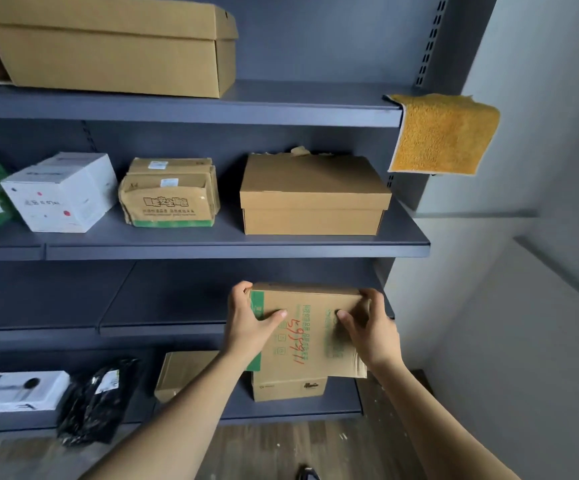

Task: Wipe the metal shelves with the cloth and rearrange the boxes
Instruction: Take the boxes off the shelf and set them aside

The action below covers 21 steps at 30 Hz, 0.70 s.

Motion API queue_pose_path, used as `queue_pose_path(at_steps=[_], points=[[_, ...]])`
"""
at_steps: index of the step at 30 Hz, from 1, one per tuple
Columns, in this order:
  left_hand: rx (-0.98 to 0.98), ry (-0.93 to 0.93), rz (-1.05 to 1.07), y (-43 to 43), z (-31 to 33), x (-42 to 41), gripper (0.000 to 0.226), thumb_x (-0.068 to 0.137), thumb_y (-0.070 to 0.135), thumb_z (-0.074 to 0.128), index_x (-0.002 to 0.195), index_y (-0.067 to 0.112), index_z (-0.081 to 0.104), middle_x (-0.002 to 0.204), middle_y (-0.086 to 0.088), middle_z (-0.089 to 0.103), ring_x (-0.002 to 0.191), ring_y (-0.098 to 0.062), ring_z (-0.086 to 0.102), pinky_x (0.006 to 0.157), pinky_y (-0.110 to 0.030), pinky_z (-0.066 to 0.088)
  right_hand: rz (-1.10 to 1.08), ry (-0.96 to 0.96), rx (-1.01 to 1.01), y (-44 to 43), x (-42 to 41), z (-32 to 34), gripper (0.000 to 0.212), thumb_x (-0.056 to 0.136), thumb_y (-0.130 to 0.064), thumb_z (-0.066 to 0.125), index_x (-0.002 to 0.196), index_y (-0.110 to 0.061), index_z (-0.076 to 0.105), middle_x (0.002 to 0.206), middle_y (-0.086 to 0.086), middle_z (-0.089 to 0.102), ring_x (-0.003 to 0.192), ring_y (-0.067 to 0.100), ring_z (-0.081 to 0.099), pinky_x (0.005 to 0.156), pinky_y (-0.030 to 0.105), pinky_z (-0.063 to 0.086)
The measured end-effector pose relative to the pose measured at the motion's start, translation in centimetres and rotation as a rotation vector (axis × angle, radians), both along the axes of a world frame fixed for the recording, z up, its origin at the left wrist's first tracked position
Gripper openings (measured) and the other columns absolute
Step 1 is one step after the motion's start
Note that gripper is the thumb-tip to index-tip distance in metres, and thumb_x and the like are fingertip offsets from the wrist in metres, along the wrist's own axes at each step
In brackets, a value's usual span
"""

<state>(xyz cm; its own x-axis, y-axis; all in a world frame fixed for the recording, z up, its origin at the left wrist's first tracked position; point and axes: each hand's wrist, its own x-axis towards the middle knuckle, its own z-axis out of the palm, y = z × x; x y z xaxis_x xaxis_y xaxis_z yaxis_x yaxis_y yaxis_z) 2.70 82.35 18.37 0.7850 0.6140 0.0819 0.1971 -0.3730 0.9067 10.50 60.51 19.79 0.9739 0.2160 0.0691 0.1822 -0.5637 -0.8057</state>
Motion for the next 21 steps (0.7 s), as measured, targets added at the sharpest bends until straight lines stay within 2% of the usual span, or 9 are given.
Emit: queue_pose_path(at_steps=[4, 6, 8, 11, 13, 16, 19, 21], points=[[-0.009, 0.029, 0.007, -0.2, -2.2, 3.8, 0.075, 0.07, 0.027, 0.091, 0.119, 0.029, 0.034, 0.12, 0.004, 0.047, 0.097, -0.007, 0.057, 0.07, -0.023, 0.043, 0.01, 0.022, 0.023, -0.1, 4.0, -2.2, 0.054, 0.092, -0.031, 0.074, 0.134, -0.024, 0.041, 0.096, -0.018, 0.06, 0.097, 0.019, 0.064, 0.082, 0.037, 0.053], [-0.003, 0.034, 0.013, 0.0, -3.4, 5.3, 0.074, 0.07, 0.028, 0.091, 0.118, 0.03, 0.034, 0.12, 0.004, 0.048, 0.096, -0.007, 0.058, 0.071, -0.026, 0.045, 0.019, 0.026, 0.039, 0.1, 5.7, -3.4, 0.051, 0.092, -0.027, 0.074, 0.131, -0.024, 0.041, 0.095, -0.022, 0.059, 0.092, 0.015, 0.063, 0.083, 0.038, 0.054], [0.006, 0.032, 0.013, 0.1, -5.0, 6.6, 0.073, 0.071, 0.026, 0.09, 0.118, 0.03, 0.035, 0.119, 0.004, 0.051, 0.097, -0.007, 0.059, 0.069, -0.024, 0.045, 0.026, 0.05, 0.058, 0.2, 7.3, -5.1, 0.048, 0.093, -0.024, 0.073, 0.125, -0.029, 0.038, 0.097, -0.021, 0.061, 0.093, 0.014, 0.064, 0.085, 0.039, 0.056], [0.054, 0.03, 0.024, 0.4, -6.8, 8.3, 0.065, 0.077, 0.021, 0.086, 0.123, 0.023, 0.039, 0.119, 0.005, 0.053, 0.098, -0.012, 0.059, 0.068, -0.021, 0.043, 0.009, 0.053, 0.061, 0.5, 9.4, -7.0, 0.043, 0.095, -0.019, 0.068, 0.118, -0.034, 0.035, 0.102, -0.015, 0.063, 0.095, 0.02, 0.064, 0.081, 0.041, 0.055], [0.103, 0.038, 0.042, 0.5, -8.0, 9.2, 0.058, 0.081, 0.019, 0.083, 0.122, 0.018, 0.042, 0.119, 0.004, 0.054, 0.101, -0.017, 0.059, 0.073, -0.028, 0.048, -0.003, 0.052, 0.066, 0.6, 10.5, -8.0, 0.037, 0.096, -0.014, 0.061, 0.117, -0.032, 0.036, 0.108, -0.007, 0.062, 0.093, 0.025, 0.063, 0.074, 0.042, 0.056], [0.147, 0.053, 0.049, 0.5, -9.6, 10.6, 0.053, 0.084, 0.019, 0.08, 0.123, 0.015, 0.044, 0.124, -0.001, 0.057, 0.107, -0.022, 0.06, 0.077, -0.04, 0.057, 0.011, 0.029, 0.048, 0.7, 11.6, -9.4, 0.032, 0.098, -0.01, 0.057, 0.116, -0.027, 0.037, 0.112, -0.006, 0.059, 0.097, 0.032, 0.064, 0.076, 0.051, 0.058], [0.179, 0.082, 0.038, 0.5, -11.2, 11.7, 0.05, 0.087, 0.019, 0.077, 0.126, 0.013, 0.045, 0.13, -0.005, 0.06, 0.108, -0.023, 0.061, 0.075, -0.036, 0.054, 0.031, 0.054, 0.042, 0.7, 12.6, -11.0, 0.031, 0.099, -0.013, 0.058, 0.115, -0.027, 0.035, 0.113, -0.008, 0.058, 0.101, 0.033, 0.064, 0.08, 0.053, 0.057], [0.188, 0.109, 0.033, 0.5, -12.1, 12.2, 0.048, 0.09, 0.02, 0.074, 0.127, 0.012, 0.044, 0.131, -0.006, 0.061, 0.109, -0.025, 0.062, 0.074, -0.033, 0.052, 0.038, 0.055, 0.037, 0.7, 13.1, -12.0, 0.029, 0.101, -0.017, 0.057, 0.115, -0.028, 0.034, 0.115, -0.008, 0.058, 0.103, 0.032, 0.065, 0.081, 0.048, 0.058]])
